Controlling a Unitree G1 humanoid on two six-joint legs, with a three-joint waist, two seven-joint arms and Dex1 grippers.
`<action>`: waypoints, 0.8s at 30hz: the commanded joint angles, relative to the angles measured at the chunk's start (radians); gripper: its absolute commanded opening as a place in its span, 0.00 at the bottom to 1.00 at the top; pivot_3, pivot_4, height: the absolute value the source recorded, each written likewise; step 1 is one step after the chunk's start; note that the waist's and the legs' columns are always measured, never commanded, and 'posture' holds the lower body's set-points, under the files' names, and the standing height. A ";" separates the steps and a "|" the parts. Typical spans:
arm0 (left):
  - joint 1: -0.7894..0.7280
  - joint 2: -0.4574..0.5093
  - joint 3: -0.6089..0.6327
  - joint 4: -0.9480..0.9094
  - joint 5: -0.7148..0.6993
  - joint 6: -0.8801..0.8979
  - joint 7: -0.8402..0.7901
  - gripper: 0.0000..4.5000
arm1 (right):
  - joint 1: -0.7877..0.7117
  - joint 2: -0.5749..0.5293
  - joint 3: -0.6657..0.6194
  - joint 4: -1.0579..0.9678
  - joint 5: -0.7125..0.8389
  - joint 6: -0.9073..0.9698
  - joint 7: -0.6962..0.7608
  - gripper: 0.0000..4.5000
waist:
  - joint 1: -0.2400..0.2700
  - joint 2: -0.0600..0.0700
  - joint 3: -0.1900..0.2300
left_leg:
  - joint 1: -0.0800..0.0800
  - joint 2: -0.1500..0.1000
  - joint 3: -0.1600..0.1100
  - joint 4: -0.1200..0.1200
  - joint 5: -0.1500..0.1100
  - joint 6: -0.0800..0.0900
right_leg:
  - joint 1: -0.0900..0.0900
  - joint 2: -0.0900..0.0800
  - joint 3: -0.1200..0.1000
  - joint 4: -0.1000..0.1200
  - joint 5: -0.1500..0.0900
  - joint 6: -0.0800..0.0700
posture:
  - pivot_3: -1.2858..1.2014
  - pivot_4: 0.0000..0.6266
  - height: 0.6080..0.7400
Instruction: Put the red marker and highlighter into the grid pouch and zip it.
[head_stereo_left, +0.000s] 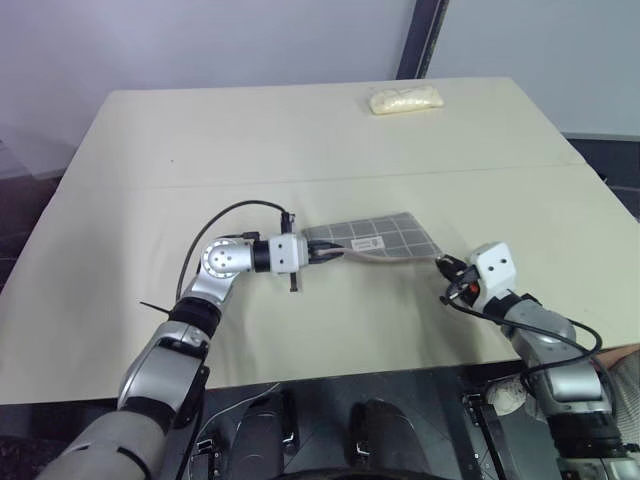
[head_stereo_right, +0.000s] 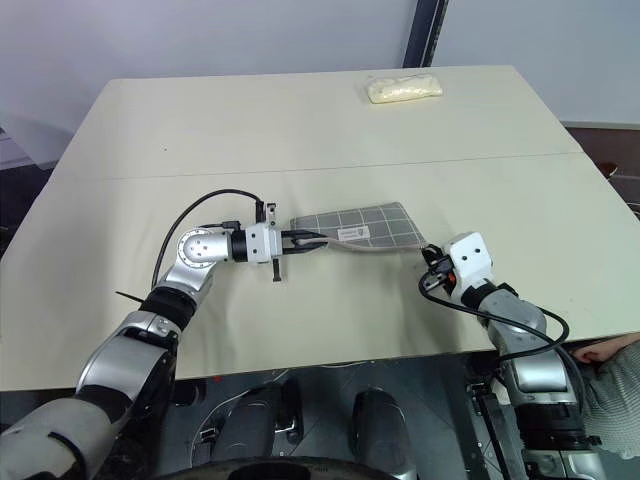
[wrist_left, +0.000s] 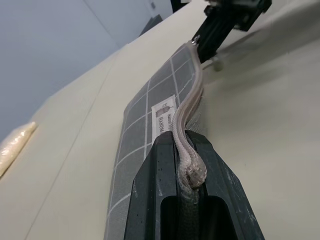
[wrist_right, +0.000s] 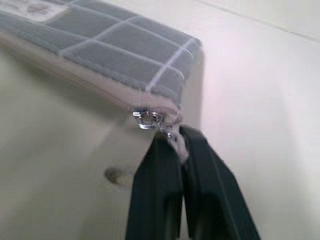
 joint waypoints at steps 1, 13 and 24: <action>-0.010 0.042 0.095 0.020 -0.129 0.176 -0.096 0.18 | 0.000 0.016 -0.069 -0.010 0.020 -0.005 -0.030 0.15 | -0.001 0.000 0.000 | 0.000 0.000 0.000 0.000 0.000 0.000 | 0.000 0.000 0.000 0.000 0.000 0.000 | 0.52 0.24 1.00; 0.045 0.097 0.286 -0.080 -0.241 0.367 0.039 1.00 | 0.193 -0.002 -0.149 -0.307 0.264 0.064 0.162 0.99 | 0.002 0.000 0.000 | 0.000 -0.001 0.000 -0.001 0.000 0.000 | 0.003 -0.001 0.000 -0.001 0.000 0.001 | 0.52 0.24 1.00; 0.214 0.258 0.366 -0.269 -0.307 0.728 0.044 1.00 | 0.358 -0.053 -0.333 -0.408 0.382 0.140 0.198 0.99 | 0.005 0.000 0.000 | 0.003 0.000 -0.001 -0.001 -0.002 -0.003 | 0.003 -0.002 0.001 -0.005 -0.001 -0.006 | 0.52 0.24 1.00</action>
